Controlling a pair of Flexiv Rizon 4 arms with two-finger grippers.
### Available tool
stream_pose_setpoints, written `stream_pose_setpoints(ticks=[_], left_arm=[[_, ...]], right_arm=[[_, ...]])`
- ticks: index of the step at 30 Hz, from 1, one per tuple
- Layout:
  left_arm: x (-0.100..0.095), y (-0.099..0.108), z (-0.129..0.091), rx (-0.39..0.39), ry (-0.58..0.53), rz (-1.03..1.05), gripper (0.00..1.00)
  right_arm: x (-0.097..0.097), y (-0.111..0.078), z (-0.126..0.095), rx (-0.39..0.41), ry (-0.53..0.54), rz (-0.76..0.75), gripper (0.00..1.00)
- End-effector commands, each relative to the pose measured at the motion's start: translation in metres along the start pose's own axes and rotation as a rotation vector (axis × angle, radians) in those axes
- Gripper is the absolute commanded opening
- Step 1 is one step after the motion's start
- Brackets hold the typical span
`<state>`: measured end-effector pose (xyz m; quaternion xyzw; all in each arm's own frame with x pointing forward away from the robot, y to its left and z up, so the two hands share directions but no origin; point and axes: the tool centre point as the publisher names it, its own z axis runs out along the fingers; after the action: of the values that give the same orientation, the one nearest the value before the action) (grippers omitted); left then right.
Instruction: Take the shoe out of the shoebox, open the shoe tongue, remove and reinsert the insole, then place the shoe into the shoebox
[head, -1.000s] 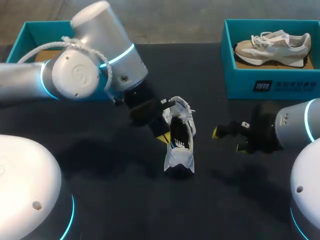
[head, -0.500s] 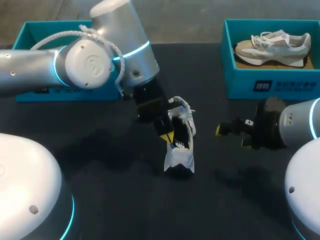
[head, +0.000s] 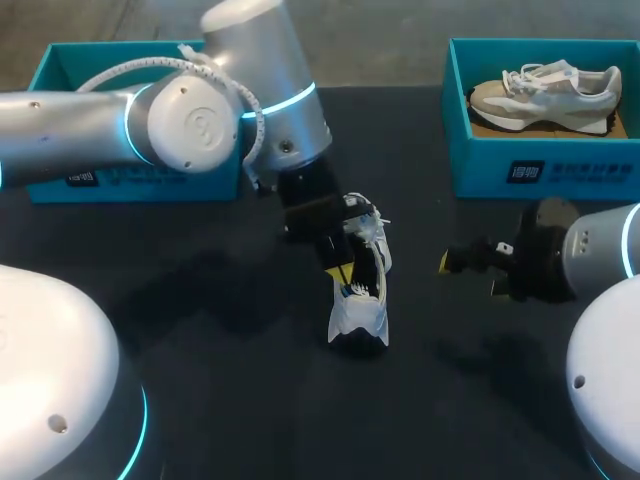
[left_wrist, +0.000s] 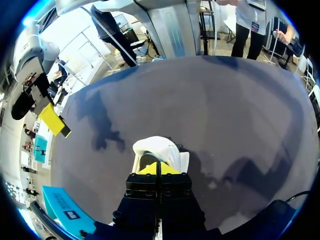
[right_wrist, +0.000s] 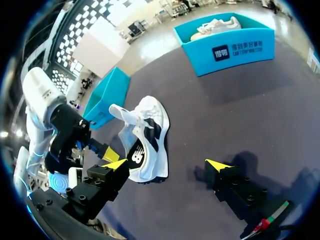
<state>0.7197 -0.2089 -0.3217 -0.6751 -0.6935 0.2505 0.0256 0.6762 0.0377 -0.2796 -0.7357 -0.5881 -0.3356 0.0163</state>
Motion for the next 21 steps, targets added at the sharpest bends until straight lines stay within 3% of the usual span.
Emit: stream_pose_setpoints(ticks=[1,21], left_arm=[[-0.003,0.004,0.004,0.006,0.018,0.0,0.0],[0.001,0.026,0.021,-0.023,0.091,0.008,0.0]], right_arm=[[-0.007,0.003,-0.085,0.034,0.024,-0.001,1.0],[-0.007,0.003,-0.085,0.034,0.024,-0.001,1.0]])
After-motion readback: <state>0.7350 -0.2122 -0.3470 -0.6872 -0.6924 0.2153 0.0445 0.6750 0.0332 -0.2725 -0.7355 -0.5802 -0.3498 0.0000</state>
